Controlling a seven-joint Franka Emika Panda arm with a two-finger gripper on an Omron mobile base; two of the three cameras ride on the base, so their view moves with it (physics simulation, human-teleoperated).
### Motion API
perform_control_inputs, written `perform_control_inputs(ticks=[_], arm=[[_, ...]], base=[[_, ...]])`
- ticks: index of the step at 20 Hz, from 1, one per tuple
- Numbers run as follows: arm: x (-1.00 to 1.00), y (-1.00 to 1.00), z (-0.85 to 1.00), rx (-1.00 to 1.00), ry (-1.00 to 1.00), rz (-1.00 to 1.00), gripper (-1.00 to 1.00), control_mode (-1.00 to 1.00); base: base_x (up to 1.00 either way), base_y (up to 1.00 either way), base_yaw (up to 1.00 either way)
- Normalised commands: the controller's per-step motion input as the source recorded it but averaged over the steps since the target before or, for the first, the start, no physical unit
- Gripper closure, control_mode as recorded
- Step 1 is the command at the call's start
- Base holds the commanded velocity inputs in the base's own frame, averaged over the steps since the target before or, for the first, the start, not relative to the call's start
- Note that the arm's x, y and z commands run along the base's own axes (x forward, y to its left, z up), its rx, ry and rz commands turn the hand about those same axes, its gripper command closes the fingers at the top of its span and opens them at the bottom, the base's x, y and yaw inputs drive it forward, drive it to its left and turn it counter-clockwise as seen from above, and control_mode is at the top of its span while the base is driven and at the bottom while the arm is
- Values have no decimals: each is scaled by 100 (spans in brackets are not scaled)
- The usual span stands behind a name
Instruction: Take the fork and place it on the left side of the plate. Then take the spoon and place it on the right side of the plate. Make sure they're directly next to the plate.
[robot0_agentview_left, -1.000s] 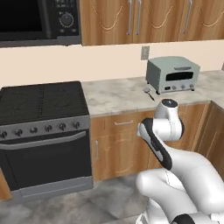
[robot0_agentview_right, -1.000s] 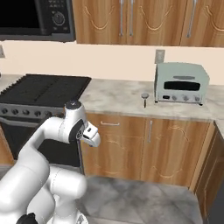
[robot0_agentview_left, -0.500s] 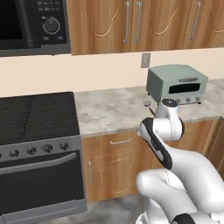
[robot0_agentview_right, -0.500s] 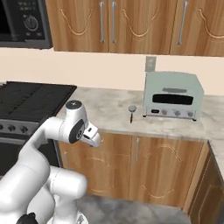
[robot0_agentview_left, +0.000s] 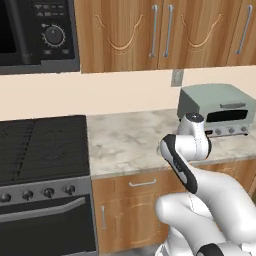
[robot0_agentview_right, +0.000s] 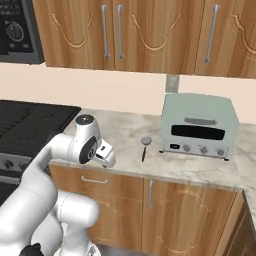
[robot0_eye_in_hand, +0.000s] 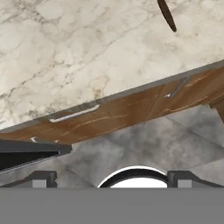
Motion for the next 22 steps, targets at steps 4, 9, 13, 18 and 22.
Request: perform_control_inputs(ticks=[4, 9, 13, 18, 22], arm=[[0, 0, 0, 0, 0, 0, -100, 100], [0, 0, 0, 0, 0, 0, -100, 100], [0, 0, 0, 0, 0, 0, -100, 100], [0, 0, 0, 0, 0, 0, -100, 100], [0, 0, 0, 0, 0, 0, -100, 100]], base=[[58, -41, 9], [49, -44, 7], [49, -32, 3], [29, -17, 4], [0, 0, 0]])
